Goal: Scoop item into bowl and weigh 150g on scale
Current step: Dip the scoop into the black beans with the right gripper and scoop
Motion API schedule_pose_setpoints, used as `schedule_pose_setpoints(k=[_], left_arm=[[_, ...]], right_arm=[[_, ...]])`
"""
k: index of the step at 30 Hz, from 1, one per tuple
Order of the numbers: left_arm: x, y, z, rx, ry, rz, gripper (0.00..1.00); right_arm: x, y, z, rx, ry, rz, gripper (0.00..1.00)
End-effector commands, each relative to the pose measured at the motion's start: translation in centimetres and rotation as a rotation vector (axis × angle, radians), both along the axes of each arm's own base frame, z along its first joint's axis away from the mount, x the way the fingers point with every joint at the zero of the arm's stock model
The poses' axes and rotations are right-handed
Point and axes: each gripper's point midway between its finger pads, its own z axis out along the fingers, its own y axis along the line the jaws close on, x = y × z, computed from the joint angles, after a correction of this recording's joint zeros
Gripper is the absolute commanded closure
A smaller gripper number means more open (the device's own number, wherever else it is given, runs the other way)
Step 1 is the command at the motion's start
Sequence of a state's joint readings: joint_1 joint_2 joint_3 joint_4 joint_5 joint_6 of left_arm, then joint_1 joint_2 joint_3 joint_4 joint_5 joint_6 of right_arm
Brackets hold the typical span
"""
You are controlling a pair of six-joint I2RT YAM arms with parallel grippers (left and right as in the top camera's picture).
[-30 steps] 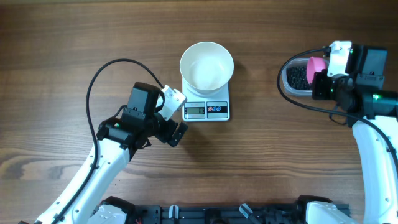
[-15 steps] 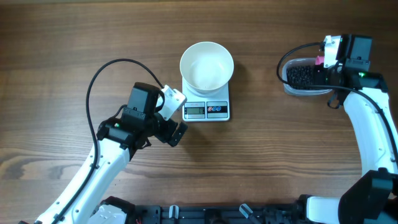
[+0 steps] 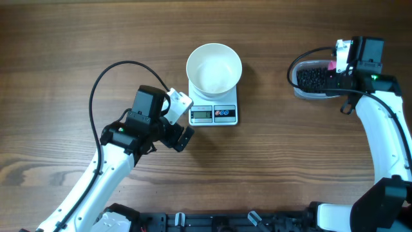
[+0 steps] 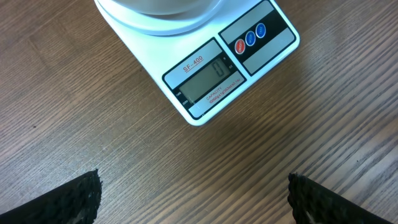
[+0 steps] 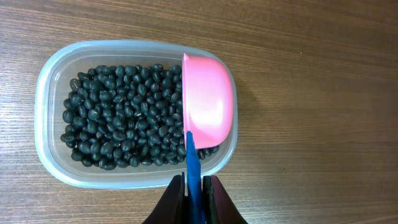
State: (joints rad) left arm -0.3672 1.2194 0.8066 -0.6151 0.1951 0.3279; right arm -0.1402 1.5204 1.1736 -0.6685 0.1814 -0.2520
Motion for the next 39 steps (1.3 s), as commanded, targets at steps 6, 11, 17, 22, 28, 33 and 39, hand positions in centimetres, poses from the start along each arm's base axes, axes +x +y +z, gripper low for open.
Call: schedule_pose_setpoints(k=[6,11,17,22,28,33,39], left_arm=[[0.0,0.3,-0.3,0.010,0.006,0.004,0.00],[0.0,0.3,-0.3,0.010,0.006,0.004,0.00],[0.0,0.3,-0.3,0.010,0.006,0.004,0.00],[0.0,0.3,-0.3,0.010,0.006,0.004,0.00],[0.0,0.3,-0.3,0.010,0.006,0.004,0.00],[0.0,0.3,-0.3,0.010,0.006,0.004,0.00],[0.0,0.3,-0.3,0.010,0.006,0.004,0.00]], right_arm=[[0.6,0.4,4.8,-0.032,-0.103,-0.004,0.96],[-0.1,0.5,3.6,-0.034,-0.040,0.016,0.96],[-0.1,0.7,-0.6,-0.011,0.083,0.022,0.96],[-0.1,2.0,-3.5,0.071,0.155,0.051,0.96],[-1.4,6.1,-4.5,0.325,0.206,0.152,0.96],[-1.7,6.5,-4.1,0.450,0.192,0.152,0.96],[-1.8,4.4,-3.6,0.633,0.134,0.072,0.96]])
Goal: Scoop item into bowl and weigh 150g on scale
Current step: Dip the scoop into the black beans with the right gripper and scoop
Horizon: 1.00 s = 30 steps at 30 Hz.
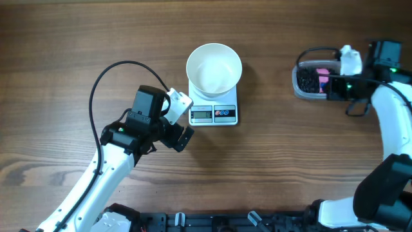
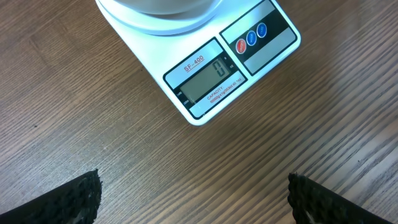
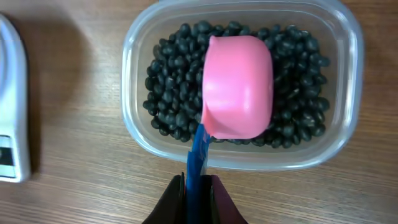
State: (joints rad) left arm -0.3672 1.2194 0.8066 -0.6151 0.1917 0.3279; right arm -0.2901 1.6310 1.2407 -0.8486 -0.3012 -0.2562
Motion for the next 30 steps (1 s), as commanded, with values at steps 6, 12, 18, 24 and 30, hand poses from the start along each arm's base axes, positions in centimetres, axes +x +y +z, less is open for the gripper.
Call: schedule_pose_setpoints(k=[6,12,18,24,30], left_arm=[[0.0,0.2,-0.3,0.008,0.007,0.002,0.00],[0.0,0.2,-0.3,0.008,0.007,0.002,0.00],[0.0,0.2,-0.3,0.008,0.007,0.002,0.00],[0.0,0.2,-0.3,0.008,0.007,0.002,0.00],[0.0,0.2,-0.3,0.008,0.007,0.002,0.00]], right_arm=[[-0.2,1.2,-2.6,0.265,0.082,-0.079,0.96],[0.1,1.0,-1.7,0.405,0.050,-0.122,0.96],[-1.0,-2.8,-1.3,0.449,0.028,-0.230,0.96],[-1.1,-3.3,-2.0,0.449,0.033,-0.230,0.96],[-0.5,-2.0,-3.2,0.475,0.059,-0.196,0.96]])
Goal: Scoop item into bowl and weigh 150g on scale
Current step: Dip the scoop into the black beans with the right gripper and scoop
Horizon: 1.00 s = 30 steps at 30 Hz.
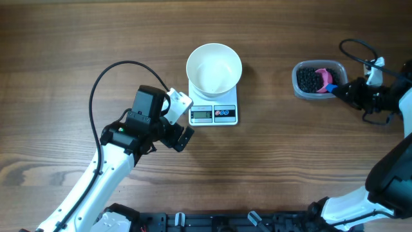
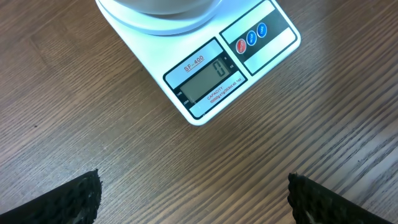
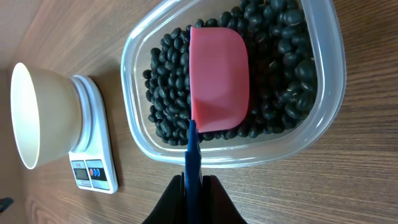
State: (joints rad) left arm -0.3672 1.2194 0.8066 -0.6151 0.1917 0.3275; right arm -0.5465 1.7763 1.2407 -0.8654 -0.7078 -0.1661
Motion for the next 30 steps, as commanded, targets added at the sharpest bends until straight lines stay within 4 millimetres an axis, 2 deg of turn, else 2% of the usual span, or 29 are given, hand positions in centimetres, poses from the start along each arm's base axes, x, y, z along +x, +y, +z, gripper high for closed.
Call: schedule_pose_setpoints(k=[1,4,12,17,23,30], left_arm=[[0.0,0.2,-0.3,0.008,0.007,0.002,0.00],[0.0,0.2,-0.3,0.008,0.007,0.002,0.00],[0.0,0.2,-0.3,0.008,0.007,0.002,0.00],[0.0,0.2,-0.3,0.008,0.007,0.002,0.00],[0.0,0.2,-0.3,0.008,0.007,0.002,0.00],[0.0,0.2,-0.3,0.008,0.007,0.002,0.00]], right_arm=[[0.2,1.5,-1.5,0.015,0.028,0.052,0.95],[0.7,2.1,-1.6,0.004,0.033,0.052,0.96],[0.5,2.4,-3.3,0.003,0.122,0.014,0.96],[-0.2,3.1,-2.1,0.100,0.078,0.058,0.96],[-0.3,0.8,-0.2,0.208,-0.036,0.005,0.96],[-0.3,-0.8,1.5,0.286,-0.126,-0.037,0.96]])
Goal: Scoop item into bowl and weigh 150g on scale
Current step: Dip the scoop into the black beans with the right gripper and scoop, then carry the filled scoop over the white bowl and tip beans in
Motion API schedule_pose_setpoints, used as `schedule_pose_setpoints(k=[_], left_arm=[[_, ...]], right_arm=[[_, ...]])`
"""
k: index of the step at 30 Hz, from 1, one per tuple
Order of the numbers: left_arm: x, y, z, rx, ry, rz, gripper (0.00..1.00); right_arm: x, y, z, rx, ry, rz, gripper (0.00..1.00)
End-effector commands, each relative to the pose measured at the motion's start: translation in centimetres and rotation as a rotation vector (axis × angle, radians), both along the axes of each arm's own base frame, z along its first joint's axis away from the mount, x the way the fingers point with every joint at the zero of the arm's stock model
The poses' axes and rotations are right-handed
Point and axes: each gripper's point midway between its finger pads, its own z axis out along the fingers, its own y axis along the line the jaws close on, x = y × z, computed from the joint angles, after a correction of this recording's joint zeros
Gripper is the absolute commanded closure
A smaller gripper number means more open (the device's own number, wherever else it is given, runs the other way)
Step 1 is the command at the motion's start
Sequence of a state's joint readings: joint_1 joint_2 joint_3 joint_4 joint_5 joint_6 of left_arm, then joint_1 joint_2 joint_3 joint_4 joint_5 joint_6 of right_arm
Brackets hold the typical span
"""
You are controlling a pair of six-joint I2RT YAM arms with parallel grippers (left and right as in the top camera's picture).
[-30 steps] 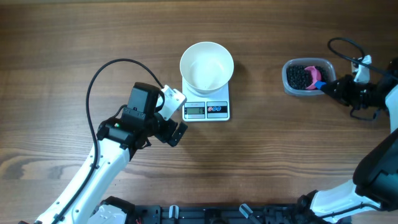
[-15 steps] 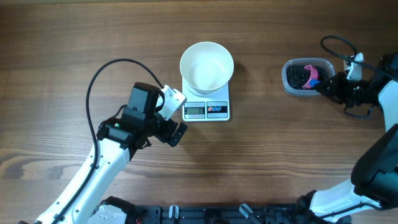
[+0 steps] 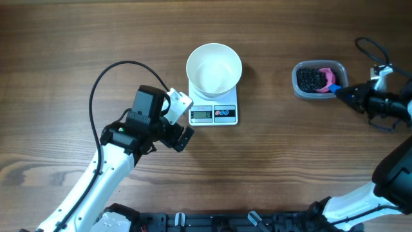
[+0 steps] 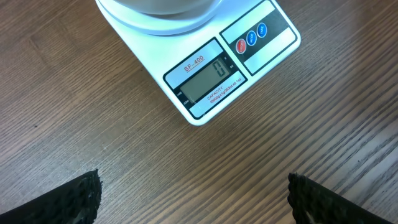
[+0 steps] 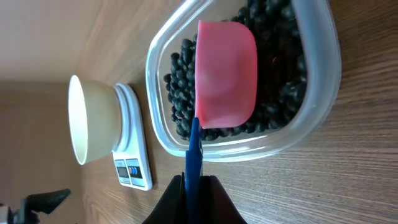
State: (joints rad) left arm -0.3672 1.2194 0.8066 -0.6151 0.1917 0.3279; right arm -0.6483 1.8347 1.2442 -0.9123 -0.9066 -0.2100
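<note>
A clear plastic tub [image 5: 314, 93] [image 3: 297, 90] of black beans [image 5: 183, 112] sits at the table's right. My right gripper [image 5: 193, 182] [image 3: 347, 96] is shut on the blue handle of a pink scoop [image 5: 225, 74] [image 3: 330, 77], whose cup lies mouth-down on the beans. An empty white bowl [image 3: 214, 67] [image 5: 93, 121] stands on the white scale [image 3: 214, 113] [image 4: 205, 81]; its display reads 0. My left gripper [image 4: 193, 199] [image 3: 180, 136] hangs open over bare wood just left-front of the scale.
A black cable [image 3: 106, 80] loops from the left arm over the table's left side. Another cable [image 3: 370, 48] curls at the far right edge, by the right arm.
My right arm has drawn a little farther right and tilted, so the tub and scale sit more sideways in its view. The scoop stays in the tub. The left arm is unmoved.
First my right gripper held the scoop at the tub's right end, cup on its side. Then the cup lay mouth-down over the beans. Across the later moments the right arm swung out to the tub's right, scoop still in the beans. The scale has read 0 throughout.
</note>
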Motion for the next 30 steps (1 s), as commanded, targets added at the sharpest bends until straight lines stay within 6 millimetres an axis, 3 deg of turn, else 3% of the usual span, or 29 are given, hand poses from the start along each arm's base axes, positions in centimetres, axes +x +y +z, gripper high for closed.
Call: schedule_pose_setpoints(k=[1,8,20,26,30], left_arm=[[0.0,0.2,-0.3,0.008,0.007,0.002,0.00],[0.0,0.2,-0.3,0.008,0.007,0.002,0.00],[0.0,0.2,-0.3,0.008,0.007,0.002,0.00],[0.0,0.2,-0.3,0.008,0.007,0.002,0.00],[0.0,0.2,-0.3,0.008,0.007,0.002,0.00]], right_arm=[[0.3,0.1,1.3,0.101,-0.100,0.002,0.96],[0.4,0.0,2.2,0.145,-0.141,-0.007,0.96],[0.4,2.0,5.3,0.301,-0.255,0.028,0.96],[1.0,5.3,5.7,0.333,-0.249,0.113,0.96],[1.7,9.1,6.5,0.391,-0.257,0.205,0.96]])
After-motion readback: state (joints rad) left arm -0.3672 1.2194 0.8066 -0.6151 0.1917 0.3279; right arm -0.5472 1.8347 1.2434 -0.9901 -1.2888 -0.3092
